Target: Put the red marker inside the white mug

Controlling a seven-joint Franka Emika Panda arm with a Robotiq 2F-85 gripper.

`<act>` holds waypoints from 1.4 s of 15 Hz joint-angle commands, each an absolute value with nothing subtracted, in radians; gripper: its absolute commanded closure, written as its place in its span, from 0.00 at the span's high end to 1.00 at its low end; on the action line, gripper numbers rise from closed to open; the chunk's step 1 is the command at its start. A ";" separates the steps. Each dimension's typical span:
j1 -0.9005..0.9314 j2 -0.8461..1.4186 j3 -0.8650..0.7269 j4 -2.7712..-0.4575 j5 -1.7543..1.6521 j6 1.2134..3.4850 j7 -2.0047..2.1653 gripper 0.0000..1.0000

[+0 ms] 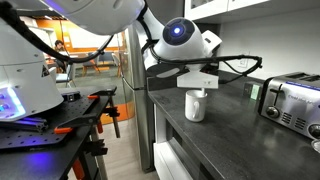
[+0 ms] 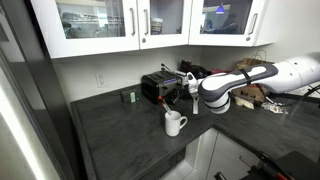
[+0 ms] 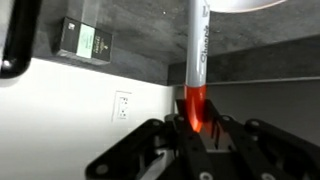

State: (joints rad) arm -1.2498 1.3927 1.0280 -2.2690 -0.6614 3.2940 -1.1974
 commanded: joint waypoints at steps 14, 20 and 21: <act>-1.199 1.235 1.000 -2.331 -0.617 3.355 -0.872 0.93; -1.104 0.945 0.972 -2.357 -0.535 3.344 -0.578 1.00; -1.093 0.895 0.971 -2.369 -0.528 3.329 -0.525 1.00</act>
